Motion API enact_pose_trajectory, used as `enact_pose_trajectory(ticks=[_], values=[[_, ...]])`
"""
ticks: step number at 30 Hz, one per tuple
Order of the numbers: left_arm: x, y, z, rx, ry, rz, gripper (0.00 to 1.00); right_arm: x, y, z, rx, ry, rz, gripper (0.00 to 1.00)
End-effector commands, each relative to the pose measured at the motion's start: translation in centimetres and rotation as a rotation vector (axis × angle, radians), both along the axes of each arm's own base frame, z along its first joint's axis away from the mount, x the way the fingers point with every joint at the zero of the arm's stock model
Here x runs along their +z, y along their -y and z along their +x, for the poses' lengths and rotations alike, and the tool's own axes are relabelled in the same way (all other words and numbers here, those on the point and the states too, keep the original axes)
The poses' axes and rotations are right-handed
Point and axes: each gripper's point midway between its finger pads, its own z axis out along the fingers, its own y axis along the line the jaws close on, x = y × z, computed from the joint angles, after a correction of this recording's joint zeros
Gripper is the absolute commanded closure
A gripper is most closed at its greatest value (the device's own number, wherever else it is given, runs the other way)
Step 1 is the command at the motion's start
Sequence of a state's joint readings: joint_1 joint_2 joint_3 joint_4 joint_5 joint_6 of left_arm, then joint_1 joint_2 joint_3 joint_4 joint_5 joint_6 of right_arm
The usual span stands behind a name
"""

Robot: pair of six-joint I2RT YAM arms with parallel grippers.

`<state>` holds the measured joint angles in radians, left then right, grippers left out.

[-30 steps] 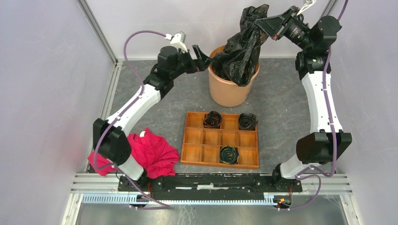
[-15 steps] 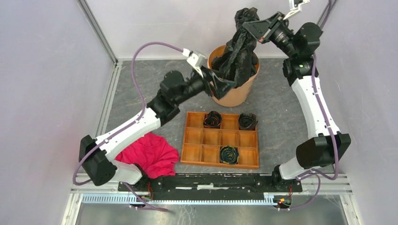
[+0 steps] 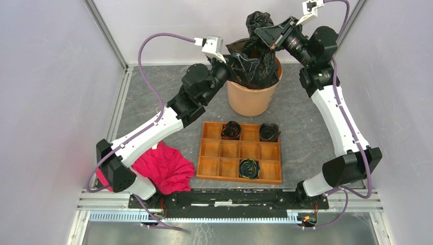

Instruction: Put the trash bags into the trash bin

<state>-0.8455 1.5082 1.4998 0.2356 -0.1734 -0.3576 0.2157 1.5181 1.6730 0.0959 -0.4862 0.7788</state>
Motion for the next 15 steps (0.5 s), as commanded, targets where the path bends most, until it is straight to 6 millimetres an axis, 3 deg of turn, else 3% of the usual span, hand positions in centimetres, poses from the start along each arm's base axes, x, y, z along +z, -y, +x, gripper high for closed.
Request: enact_pose_trajectory(ticks=[1,5,6,9,12,15], values=[[-0.1,-1.0,0.3,0.049,-0.005,0.038,0.0,2.7,0.8,-1.5,-0.045,0.086,-0.028,1.0],[-1.1,-2.3,-2.3,-0.013,0.028,0.081,0.0,2.9,1.1,-1.2,-0.075,0.099,-0.055,1.0],[-2.1,-3.1,-2.8,-0.004,0.023,0.1,0.0,2.9,1.2,-1.0,-0.082,0.099,-0.061,1.0],[-2.7,-6.2,-3.6,0.075,0.02,0.114,0.0,2.7,1.2,-0.7,-0.088,0.102,-0.081,1.0],[-1.3,-8.8,-3.9,0.152,0.028,0.099,0.0,2.5,1.1,-0.7,-0.082,0.106,-0.098,1.0],[1.0,-9.1,-3.7,0.167,0.05,0.09,0.0,2.2,0.9,-0.9,-0.064,0.106,-0.108,1.0]])
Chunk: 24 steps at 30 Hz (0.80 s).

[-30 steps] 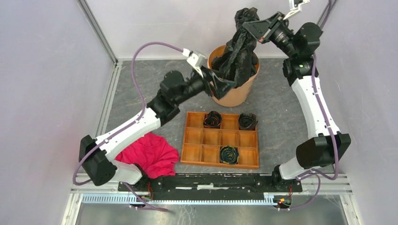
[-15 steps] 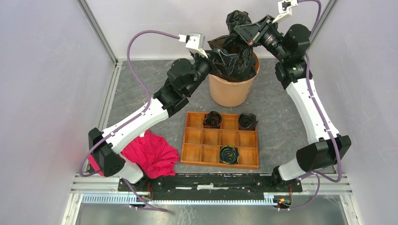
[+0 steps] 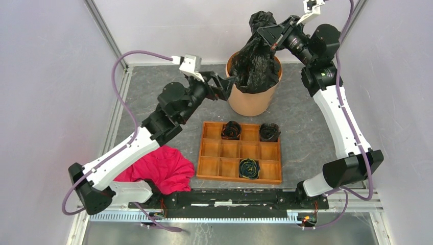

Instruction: Put the trash bags into the trash bin

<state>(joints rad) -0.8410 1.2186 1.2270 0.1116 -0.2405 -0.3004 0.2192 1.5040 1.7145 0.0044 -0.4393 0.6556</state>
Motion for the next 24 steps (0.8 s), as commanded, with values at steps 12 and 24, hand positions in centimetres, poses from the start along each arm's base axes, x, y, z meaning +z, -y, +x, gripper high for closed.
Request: enact_pose_trajectory(ticks=[12,24], values=[[5.7,8.1,5.4,-0.111,0.127,0.102,0.0,2.8,-0.5,-2.7,0.043,0.066,0.042,1.0],[3.0,10.7,8.5,-0.075,0.036,0.058,0.36,2.5,-0.8,-3.4,0.043,0.065,0.057,1.0]])
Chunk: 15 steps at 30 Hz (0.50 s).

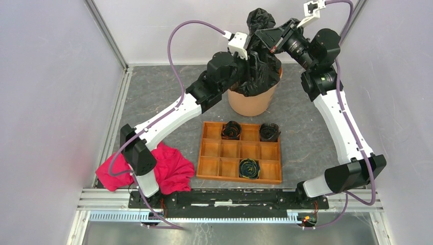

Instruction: Put the trash bags into the trash bin

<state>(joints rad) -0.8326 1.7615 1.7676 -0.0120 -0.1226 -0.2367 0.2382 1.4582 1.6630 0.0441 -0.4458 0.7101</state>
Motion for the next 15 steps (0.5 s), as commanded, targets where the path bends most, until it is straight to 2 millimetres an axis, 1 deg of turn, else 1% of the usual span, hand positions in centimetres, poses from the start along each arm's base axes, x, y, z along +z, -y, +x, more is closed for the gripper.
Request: enact_pose_trajectory(ticks=[1,3,4,5,6,7,8,9,10,11,13,14,15], values=[[5.1,-0.7,0.4,0.042,0.065,-0.099,0.47,1.6,-0.1,-1.6,0.003,0.064,-0.003,1.0],[5.1,-1.4,0.8,0.089,0.055,-0.106,0.67,1.0,0.0,-1.5,-0.007,0.068,-0.042,0.98],[5.2,-1.9,0.9,0.105,0.051,-0.115,0.75,0.7,0.2,-1.4,-0.019,0.073,-0.079,0.94],[5.0,-2.1,1.0,0.108,0.043,-0.118,0.8,0.2,0.5,-1.3,-0.038,0.07,-0.117,0.88],[4.3,-2.3,0.9,0.102,0.02,-0.106,0.84,0.2,1.0,-1.3,-0.057,0.086,-0.155,0.8],[4.2,-2.8,0.9,0.095,0.008,-0.112,0.88,0.0,1.4,-1.4,-0.067,0.096,-0.18,0.72],[3.9,-3.1,0.9,0.084,-0.005,-0.118,0.92,0.0,2.0,-1.5,-0.07,0.117,-0.201,0.6],[3.5,-3.4,0.8,0.072,-0.017,-0.123,0.96,0.0,2.3,-1.8,-0.057,0.136,-0.212,0.52],[3.0,-3.6,0.7,0.056,-0.031,-0.126,0.98,0.1,3.1,-1.8,-0.055,0.149,-0.218,0.43],[2.6,-3.9,0.6,0.045,-0.043,-0.127,0.98,0.1,3.7,-1.8,-0.051,0.158,-0.22,0.39],[1.9,-4.5,0.4,0.029,-0.066,-0.126,0.98,-0.4,5.1,-1.6,-0.04,0.156,-0.226,0.33],[1.1,-4.8,0.3,0.024,-0.082,-0.119,0.98,-0.6,5.8,-1.4,-0.036,0.166,-0.233,0.29],[1.3,-5.1,0.3,0.021,-0.079,-0.131,0.98,-0.7,6.3,-1.3,-0.034,0.176,-0.24,0.27]])
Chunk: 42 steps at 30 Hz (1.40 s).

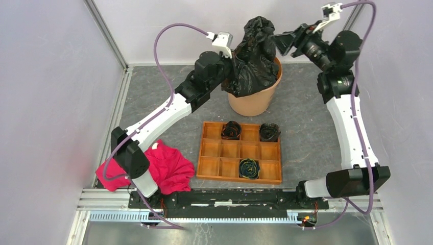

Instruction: Put the trash bags into the trash bin

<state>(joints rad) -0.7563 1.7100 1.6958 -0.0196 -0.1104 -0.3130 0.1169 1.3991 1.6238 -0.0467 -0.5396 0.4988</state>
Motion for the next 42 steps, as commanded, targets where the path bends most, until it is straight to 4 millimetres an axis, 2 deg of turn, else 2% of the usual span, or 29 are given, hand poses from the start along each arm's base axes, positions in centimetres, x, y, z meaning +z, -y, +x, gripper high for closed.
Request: enact_pose_trajectory(ticks=[1,3,6,8,12,14,16,18,19,21,23,26,28,30,32,35,39,42], values=[[1.7,-1.9,-1.4,-0.042,-0.014,-0.1,0.98,0.9,2.2,-0.9,0.045,0.105,-0.06,0.24],[1.3,-2.6,-1.3,-0.041,-0.027,-0.119,0.98,0.4,2.3,-0.7,0.062,0.112,-0.072,0.19],[0.8,-3.3,-1.5,-0.071,-0.053,-0.155,0.98,-0.3,4.0,1.3,0.014,0.117,-0.072,0.08],[0.8,-3.3,-1.8,-0.102,-0.065,-0.176,0.98,-0.9,4.8,3.4,-0.013,0.09,-0.029,0.03],[0.4,-2.7,-2.9,-0.182,-0.056,-0.165,0.98,-3.1,5.1,9.6,-0.018,0.008,0.041,0.02],[0.4,-2.3,-3.7,-0.235,-0.046,-0.158,0.98,-4.5,4.6,12.6,0.009,-0.04,0.066,0.03],[0.6,-2.0,-4.5,-0.29,-0.025,-0.15,0.98,-4.3,3.8,14.3,0.027,-0.039,0.079,0.07],[0.9,-1.5,-5.5,-0.353,0.009,-0.148,0.98,-4.5,3.1,15.6,0.023,-0.026,0.088,0.08],[1.1,-1.3,-6.0,-0.386,0.029,-0.148,0.98,-4.9,1.6,16.0,0.041,-0.028,0.09,0.09],[1.2,-0.8,-6.8,-0.446,0.054,-0.144,0.98,-6.2,0.0,16.8,0.07,-0.051,0.086,0.12],[1.7,-0.3,-7.5,-0.505,0.082,-0.148,0.98,-7.9,-1.5,17.1,0.097,-0.085,0.068,0.15],[2.2,0.2,-7.5,-0.536,0.1,-0.153,0.98,-9.6,-4.1,15.9,0.174,-0.099,0.037,0.2],[2.4,0.5,-7.1,-0.531,0.101,-0.155,0.98,-9.5,-5.9,14.2,0.268,-0.069,0.016,0.36],[2.7,0.5,-6.4,-0.503,0.09,-0.165,0.98,-9.4,-6.5,12.7,0.313,-0.065,0.002,0.52],[3.0,0.4,-5.6,-0.462,0.075,-0.177,0.98,-9.4,-6.1,11.1,0.31,-0.058,-0.024,0.62],[3.3,0.1,-4.2,-0.384,0.031,-0.198,0.98,-11.0,-4.9,9.3,0.245,-0.069,-0.099,0.67],[3.4,-0.9,-1.6,-0.25,-0.06,-0.257,0.98,-14.4,-2.8,8.4,0.138,-0.129,-0.257,0.71],[4.0,0.1,-0.6,-0.268,-0.071,-0.284,0.98,-17.0,-1.3,8.8,0.046,-0.176,-0.378,0.75]])
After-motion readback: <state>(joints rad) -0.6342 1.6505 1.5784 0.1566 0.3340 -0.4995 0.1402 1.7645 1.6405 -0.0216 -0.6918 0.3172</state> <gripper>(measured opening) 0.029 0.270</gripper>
